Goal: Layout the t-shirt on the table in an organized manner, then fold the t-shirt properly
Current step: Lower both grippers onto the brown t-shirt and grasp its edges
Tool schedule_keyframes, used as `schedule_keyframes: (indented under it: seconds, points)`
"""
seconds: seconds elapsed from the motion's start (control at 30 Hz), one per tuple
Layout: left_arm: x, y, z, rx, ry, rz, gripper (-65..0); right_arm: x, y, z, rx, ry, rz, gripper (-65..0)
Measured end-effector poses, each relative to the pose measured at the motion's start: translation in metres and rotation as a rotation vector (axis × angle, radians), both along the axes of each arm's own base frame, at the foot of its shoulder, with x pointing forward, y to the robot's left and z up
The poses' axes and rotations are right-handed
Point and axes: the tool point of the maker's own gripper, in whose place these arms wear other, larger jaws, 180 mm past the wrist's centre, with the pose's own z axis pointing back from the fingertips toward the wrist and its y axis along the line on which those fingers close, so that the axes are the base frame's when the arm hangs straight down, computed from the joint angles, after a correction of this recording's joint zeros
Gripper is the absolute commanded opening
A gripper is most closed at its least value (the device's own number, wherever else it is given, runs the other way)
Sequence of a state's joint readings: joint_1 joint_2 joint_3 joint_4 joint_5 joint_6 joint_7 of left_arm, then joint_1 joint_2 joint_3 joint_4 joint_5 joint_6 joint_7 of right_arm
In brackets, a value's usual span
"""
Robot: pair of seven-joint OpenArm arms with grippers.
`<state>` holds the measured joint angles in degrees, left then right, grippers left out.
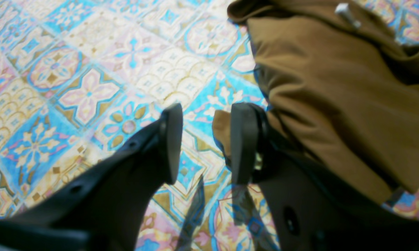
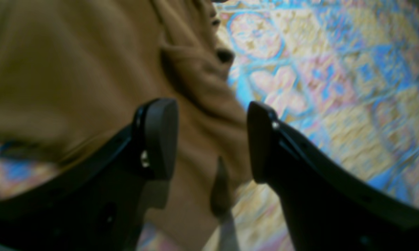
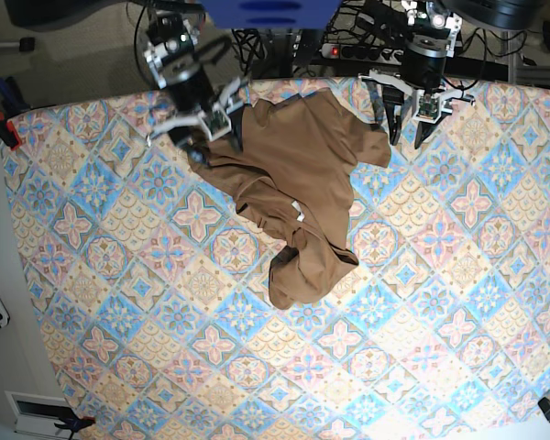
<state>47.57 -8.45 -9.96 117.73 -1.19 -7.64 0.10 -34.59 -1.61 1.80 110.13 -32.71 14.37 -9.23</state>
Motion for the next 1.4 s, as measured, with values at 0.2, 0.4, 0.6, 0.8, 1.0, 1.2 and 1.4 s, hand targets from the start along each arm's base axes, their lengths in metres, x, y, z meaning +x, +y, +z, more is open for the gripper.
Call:
schedule_keyframes:
  seconds: [0.2, 0.4, 0.6, 0.8, 1.0, 1.2, 1.4]
  points:
    - [-0.001, 0.014, 0.001, 0.028, 0.000, 0.031, -42.5, 0.027, 0.021, 0.009, -0.021, -0.016, 0.045, -34.7]
    - [-0.003, 0.019, -0.004, 0.034, 0.013, 0.040, -42.5, 0.049, 0.043, 0.029, -0.001, -0.086, 0.090, -34.8]
    - [-0.003, 0.022, -0.003, 0.039, 0.012, 0.043, -42.5, 0.045, 0.043, 0.016, -0.009, -0.047, 0.094, -34.9]
    - [-0.003, 0.022, -0.003, 0.041, 0.012, 0.046, -42.5, 0.042, 0.045, 0.009, -0.005, -0.033, 0.100, -34.9]
    - [-0.003, 0.023, -0.003, 0.042, 0.013, 0.046, -42.5, 0.028, 0.033, -0.027, -0.066, 0.051, 0.138, -34.9]
    - [-0.003, 0.023, -0.003, 0.041, 0.012, 0.047, -42.5, 0.027, 0.036, -0.033, -0.035, 0.037, 0.151, -34.9]
    - [-0.003, 0.022, -0.004, 0.041, 0.013, 0.046, -42.5, 0.015, 0.033, -0.059, -0.046, 0.110, 0.153, -35.0]
